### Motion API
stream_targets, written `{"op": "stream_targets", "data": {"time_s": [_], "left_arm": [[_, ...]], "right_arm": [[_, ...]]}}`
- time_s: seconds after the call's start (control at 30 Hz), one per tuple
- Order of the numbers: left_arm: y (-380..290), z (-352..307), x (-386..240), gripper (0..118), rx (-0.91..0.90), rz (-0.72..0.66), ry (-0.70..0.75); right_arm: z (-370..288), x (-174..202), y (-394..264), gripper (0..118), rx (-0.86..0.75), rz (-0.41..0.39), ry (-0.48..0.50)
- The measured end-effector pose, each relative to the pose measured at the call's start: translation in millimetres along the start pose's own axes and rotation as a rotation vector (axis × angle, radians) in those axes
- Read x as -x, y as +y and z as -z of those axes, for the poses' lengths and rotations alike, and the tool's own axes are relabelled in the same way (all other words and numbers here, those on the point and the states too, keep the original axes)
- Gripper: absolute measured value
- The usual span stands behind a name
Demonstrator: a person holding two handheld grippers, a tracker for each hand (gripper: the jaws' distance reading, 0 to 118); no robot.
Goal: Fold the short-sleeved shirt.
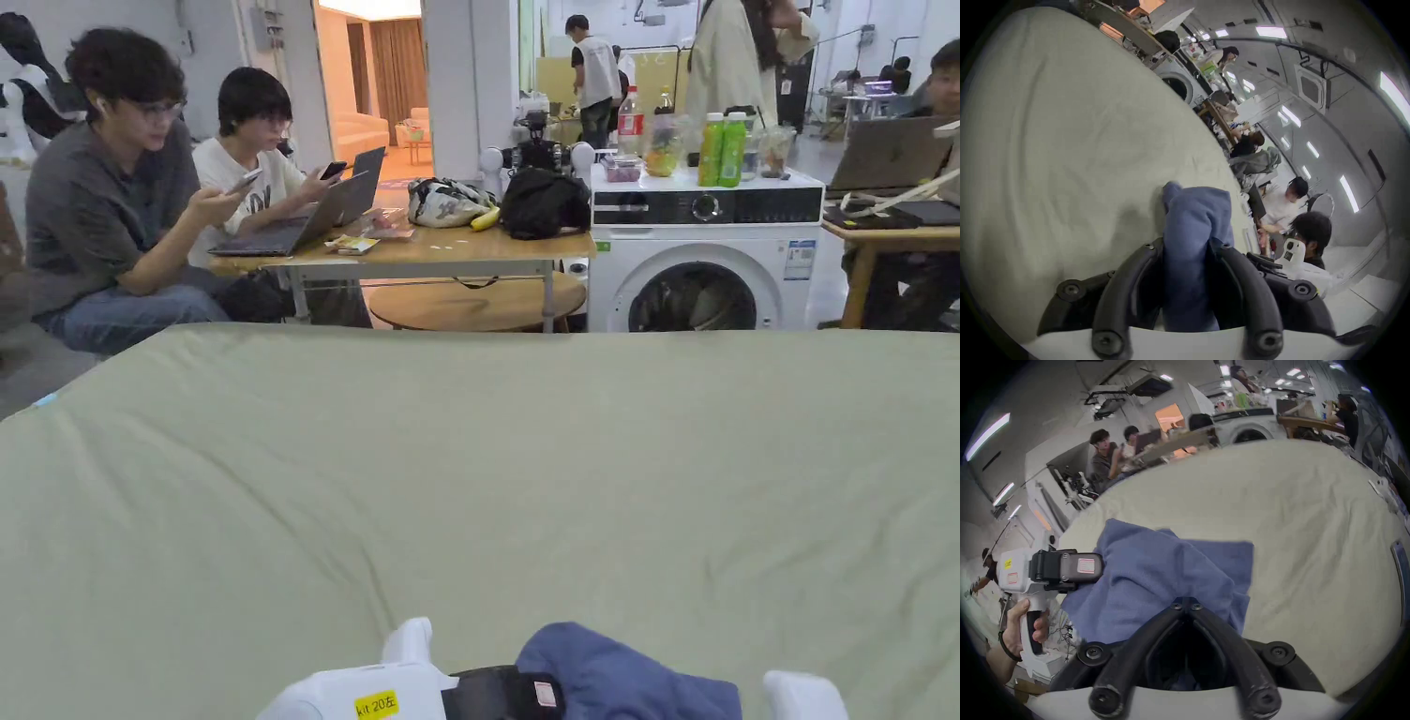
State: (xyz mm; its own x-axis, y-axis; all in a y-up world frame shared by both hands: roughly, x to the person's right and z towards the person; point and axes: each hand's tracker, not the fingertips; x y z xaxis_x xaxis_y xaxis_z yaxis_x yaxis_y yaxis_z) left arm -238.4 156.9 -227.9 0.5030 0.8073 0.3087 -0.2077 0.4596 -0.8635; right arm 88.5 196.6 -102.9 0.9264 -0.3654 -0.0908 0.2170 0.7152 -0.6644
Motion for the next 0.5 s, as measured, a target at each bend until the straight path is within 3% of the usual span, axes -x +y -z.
{"op": "stream_targets", "data": {"time_s": [0.1,0.27,0.4,0.5], "left_arm": [[25,-54,9,27,-0.098,0.031,0.066],[69,-187,70,27,-0.309,-0.042,0.254],[119,-253,129,27,-0.325,-0.096,0.452],[140,-273,154,27,-0.324,-0.150,0.516]], "right_arm": [[11,34,26,0,-0.055,-0.047,0.057],[83,114,69,0,-0.094,-0.156,0.157],[157,175,94,0,-0.028,-0.158,0.282],[204,205,105,0,0.014,-0.064,0.355]]}}
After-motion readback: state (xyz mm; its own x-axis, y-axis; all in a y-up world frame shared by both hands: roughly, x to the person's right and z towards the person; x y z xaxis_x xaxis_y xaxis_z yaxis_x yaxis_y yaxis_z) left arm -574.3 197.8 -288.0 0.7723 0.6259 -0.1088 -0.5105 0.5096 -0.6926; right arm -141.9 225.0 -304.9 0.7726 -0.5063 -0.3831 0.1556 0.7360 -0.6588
